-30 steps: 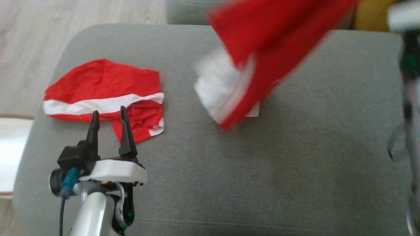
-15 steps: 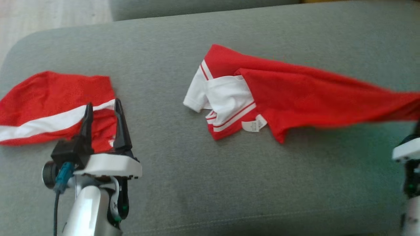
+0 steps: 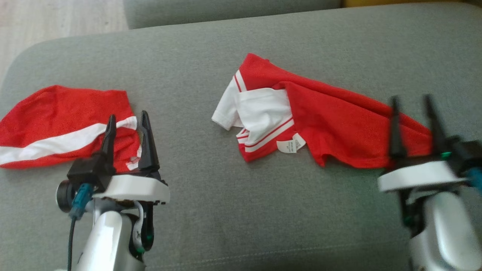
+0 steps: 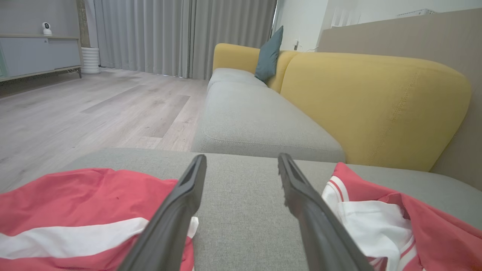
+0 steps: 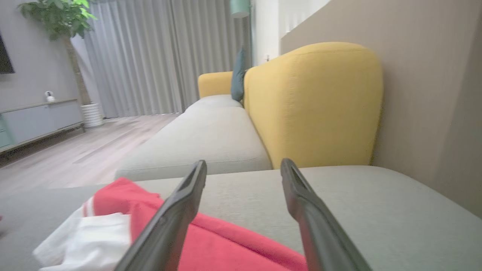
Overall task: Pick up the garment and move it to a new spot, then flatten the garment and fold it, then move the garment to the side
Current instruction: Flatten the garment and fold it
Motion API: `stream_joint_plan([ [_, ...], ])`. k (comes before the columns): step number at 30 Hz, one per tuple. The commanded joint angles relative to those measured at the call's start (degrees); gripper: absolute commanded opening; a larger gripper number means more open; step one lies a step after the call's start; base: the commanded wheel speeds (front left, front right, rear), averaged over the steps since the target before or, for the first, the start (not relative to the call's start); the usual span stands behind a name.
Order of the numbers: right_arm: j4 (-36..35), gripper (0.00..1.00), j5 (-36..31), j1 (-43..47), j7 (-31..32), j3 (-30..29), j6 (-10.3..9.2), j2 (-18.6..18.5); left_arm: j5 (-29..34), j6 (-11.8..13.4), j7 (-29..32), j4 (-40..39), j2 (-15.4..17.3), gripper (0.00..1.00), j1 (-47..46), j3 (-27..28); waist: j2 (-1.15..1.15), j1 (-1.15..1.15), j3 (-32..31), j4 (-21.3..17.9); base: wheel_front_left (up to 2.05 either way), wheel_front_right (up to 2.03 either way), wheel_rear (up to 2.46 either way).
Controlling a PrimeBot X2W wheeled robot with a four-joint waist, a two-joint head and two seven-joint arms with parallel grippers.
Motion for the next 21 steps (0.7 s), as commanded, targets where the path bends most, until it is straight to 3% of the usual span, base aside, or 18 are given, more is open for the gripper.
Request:
stream_joint_plan([
  [1,-2.6,1.0,0.33,0.07,-0.73,3.02,0.37,0.09,0.17,-0.21,-0.51,-2.34,0.51,1.0,-2.18,1.53,0.0,0.0,-0.36,0.55,0.0,0.0,0.0],
  [9,-3.41,1.0,1.12,6.91,-2.47,11.7,0.37,0.11,-0.74,-0.28,-0.51,-4.47,0.51,1.0,-0.81,-1.03,0.0,0.0,-1.82,3.79,0.0,0.0,0.0],
  [15,-1.34,1.0,-0.34,7.02,-2.67,12.06,0.37,-0.33,-1.09,-0.03,-0.51,-4.88,0.51,1.0,-0.58,-2.01,0.0,0.0,-1.06,5.24,0.0,0.0,0.0],
  [21,5.17,1.0,-2.28,6.11,-0.89,11.54,0.37,-1.15,-1.02,-0.08,-0.51,-4.48,0.51,1.0,-0.82,-2.48,0.0,0.0,0.5,6.54,0.0,0.0,0.0],
])
